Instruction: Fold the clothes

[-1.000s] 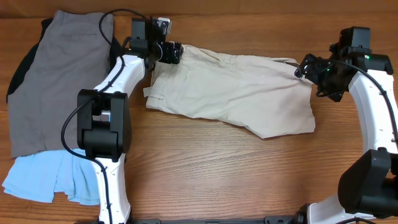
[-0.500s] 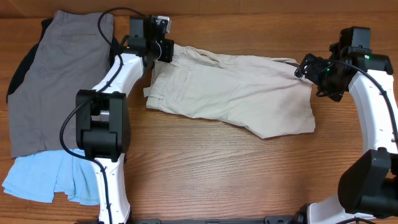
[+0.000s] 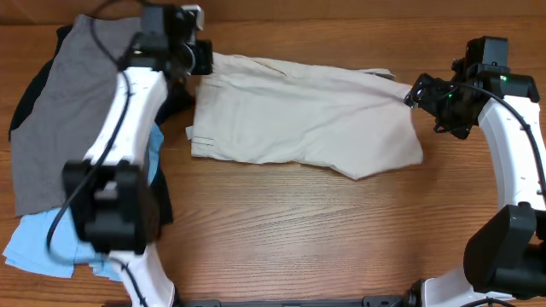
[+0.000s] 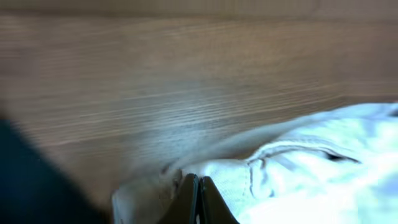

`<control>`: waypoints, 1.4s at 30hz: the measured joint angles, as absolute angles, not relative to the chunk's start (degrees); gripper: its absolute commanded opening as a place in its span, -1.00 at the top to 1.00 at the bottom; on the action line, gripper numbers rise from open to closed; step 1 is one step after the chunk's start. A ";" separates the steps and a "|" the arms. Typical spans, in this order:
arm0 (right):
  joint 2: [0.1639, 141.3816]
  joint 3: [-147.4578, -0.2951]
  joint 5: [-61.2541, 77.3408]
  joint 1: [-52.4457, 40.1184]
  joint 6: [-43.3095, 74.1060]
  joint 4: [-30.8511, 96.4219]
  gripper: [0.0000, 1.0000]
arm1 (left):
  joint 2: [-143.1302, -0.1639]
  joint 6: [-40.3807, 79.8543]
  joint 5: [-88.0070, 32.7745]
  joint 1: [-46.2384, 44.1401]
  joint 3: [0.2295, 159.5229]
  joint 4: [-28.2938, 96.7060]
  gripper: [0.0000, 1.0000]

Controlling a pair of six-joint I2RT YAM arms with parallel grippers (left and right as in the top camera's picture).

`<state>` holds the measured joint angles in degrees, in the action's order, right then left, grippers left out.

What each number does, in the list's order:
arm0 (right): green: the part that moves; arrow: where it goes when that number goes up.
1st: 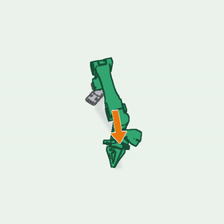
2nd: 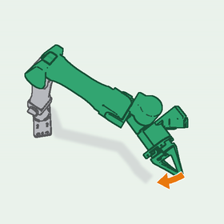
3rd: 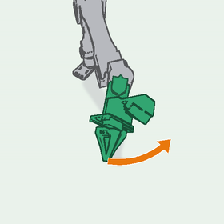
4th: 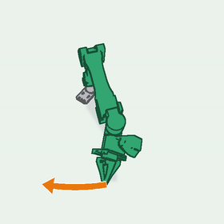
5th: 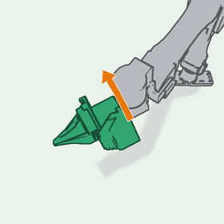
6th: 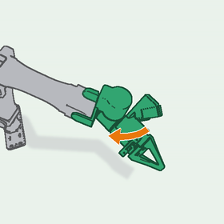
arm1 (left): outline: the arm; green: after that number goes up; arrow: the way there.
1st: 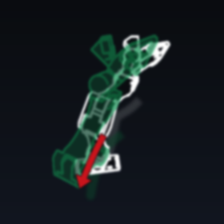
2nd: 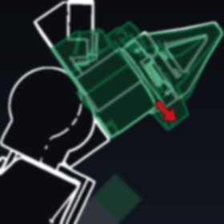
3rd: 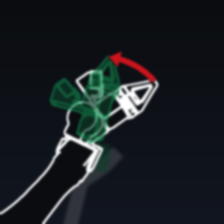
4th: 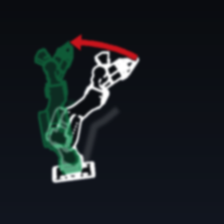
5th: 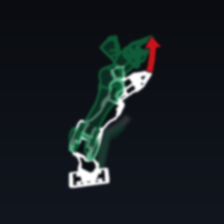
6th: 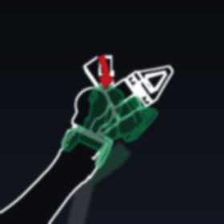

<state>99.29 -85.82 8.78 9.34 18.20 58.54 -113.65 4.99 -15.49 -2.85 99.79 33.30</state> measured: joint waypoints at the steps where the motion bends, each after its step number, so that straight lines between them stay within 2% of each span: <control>1: 99.29 -85.82 8.80 9.34 18.24 58.54 -1.00 | -110.76 5.06 -14.55 -2.83 99.88 35.70 0.92; 9: 99.29 -85.82 9.19 9.21 18.20 57.06 -1.00 | -104.16 5.65 -12.36 -2.90 100.64 47.70 0.92; 17: 103.77 -86.02 9.96 4.67 20.51 45.01 -0.98 | -104.49 5.65 -11.68 -2.90 100.64 53.82 0.92; 22: 111.18 -86.04 10.22 3.09 27.64 38.89 -0.79 | -104.49 5.65 -11.68 -2.90 100.64 54.72 0.92; 31: 117.97 -86.04 10.59 3.11 41.17 31.90 -0.27 | -104.49 5.65 -11.66 -2.90 100.64 57.32 0.92; 42: 120.81 -86.02 11.09 -0.58 48.40 27.83 0.15 | -104.49 5.65 -11.68 -2.90 100.64 57.28 0.92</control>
